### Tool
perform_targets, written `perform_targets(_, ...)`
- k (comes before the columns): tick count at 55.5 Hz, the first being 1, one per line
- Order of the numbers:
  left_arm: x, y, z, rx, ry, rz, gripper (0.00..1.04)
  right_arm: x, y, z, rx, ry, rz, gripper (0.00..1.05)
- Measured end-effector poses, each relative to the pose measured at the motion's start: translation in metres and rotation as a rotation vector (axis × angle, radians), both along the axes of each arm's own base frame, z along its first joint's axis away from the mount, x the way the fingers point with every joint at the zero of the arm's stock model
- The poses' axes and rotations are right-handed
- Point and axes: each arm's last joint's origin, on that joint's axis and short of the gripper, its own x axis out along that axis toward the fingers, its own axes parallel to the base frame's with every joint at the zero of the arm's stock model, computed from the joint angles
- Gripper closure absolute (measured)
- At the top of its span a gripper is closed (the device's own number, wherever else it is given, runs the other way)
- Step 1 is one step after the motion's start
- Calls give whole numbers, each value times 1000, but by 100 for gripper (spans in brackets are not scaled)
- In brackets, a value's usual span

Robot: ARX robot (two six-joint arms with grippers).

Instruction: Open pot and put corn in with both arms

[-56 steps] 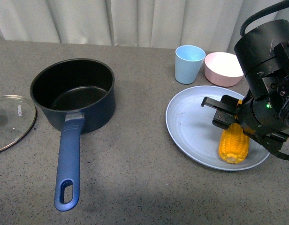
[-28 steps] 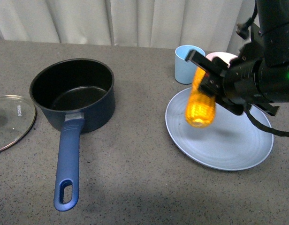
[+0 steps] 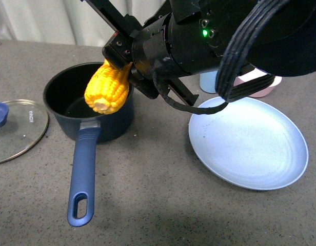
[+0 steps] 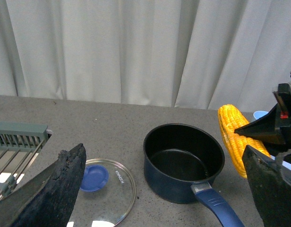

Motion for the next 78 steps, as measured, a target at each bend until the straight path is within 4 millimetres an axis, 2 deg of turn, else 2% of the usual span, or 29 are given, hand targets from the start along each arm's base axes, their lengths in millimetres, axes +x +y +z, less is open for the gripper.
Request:
perform_targets(13,0,0,0,0,0,0,7,16,25,-4,-16,-36,-24,92)
perform_targets(27,0,0,0,0,0,0,7,19,41,-12,-17,-31,-1,92)
perform_targets(34,0,0,0,0,0,0,7,19,42,-15,-21,-27,4,63)
perform_targets(40,0,0,0,0,0,0,7,19,42,-15,-22,-28,4,43)
perform_targets(46,0,0,0,0,0,0,7,19,43,-14,-20,-31,3,17)
perform_targets(50,0,0,0,0,0,0,7,20,43,-14,-19,-33,1,7)
perform_targets(58,0,0,0,0,0,0,7,22,42,-12,-6,-53,-6,9)
perform_targets(63,0,0,0,0,0,0,7,23,35,-11,-12,-67,-27,9)
perform_targets(75,0,0,0,0,0,0,7,26,0,-5,-93,-142,-147,9)
perform_targets(78,0,0,0,0,0,0,7,24,-14,-1,-117,-173,-176,9)
